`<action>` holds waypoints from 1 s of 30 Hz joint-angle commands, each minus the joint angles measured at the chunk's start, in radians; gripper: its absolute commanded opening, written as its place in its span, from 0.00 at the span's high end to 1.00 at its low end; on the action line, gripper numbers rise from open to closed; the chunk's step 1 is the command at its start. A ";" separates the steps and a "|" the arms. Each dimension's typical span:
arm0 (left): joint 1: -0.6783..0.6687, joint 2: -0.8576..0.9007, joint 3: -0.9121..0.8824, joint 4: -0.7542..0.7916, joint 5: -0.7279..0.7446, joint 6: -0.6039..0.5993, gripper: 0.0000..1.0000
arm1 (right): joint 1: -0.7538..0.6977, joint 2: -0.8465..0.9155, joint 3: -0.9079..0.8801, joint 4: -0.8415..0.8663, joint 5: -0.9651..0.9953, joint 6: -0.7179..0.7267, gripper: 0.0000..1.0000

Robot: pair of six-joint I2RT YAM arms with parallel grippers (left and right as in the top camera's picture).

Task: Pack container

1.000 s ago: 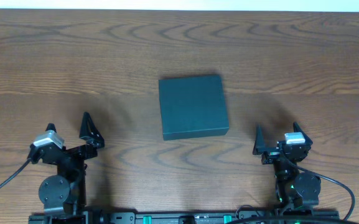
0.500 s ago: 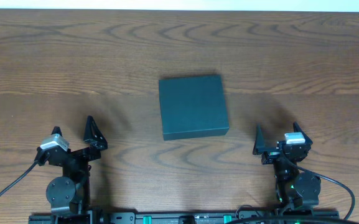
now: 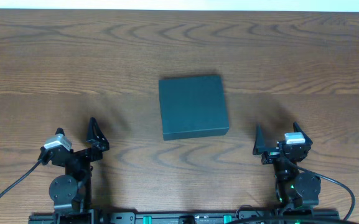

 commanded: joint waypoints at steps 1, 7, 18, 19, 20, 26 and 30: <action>-0.004 -0.029 -0.030 0.008 -0.001 -0.001 0.02 | -0.015 -0.008 -0.002 -0.003 -0.007 -0.013 0.01; -0.004 -0.045 -0.069 0.034 -0.001 -0.002 0.01 | -0.015 -0.008 -0.002 -0.003 -0.007 -0.013 0.01; -0.006 -0.045 -0.069 -0.005 0.060 0.227 0.01 | -0.015 -0.008 -0.002 -0.003 -0.007 -0.013 0.01; -0.006 -0.045 -0.069 -0.016 0.076 0.267 0.01 | -0.015 -0.008 -0.002 -0.003 -0.007 -0.013 0.01; -0.006 -0.045 -0.069 -0.024 0.078 0.290 0.01 | -0.015 -0.008 -0.002 -0.003 -0.007 -0.013 0.01; -0.006 -0.045 -0.069 -0.026 0.078 0.308 0.01 | -0.015 -0.008 -0.002 -0.003 -0.007 -0.013 0.01; -0.006 -0.045 -0.069 -0.048 0.078 0.354 0.01 | -0.015 -0.008 -0.002 -0.003 -0.007 -0.013 0.01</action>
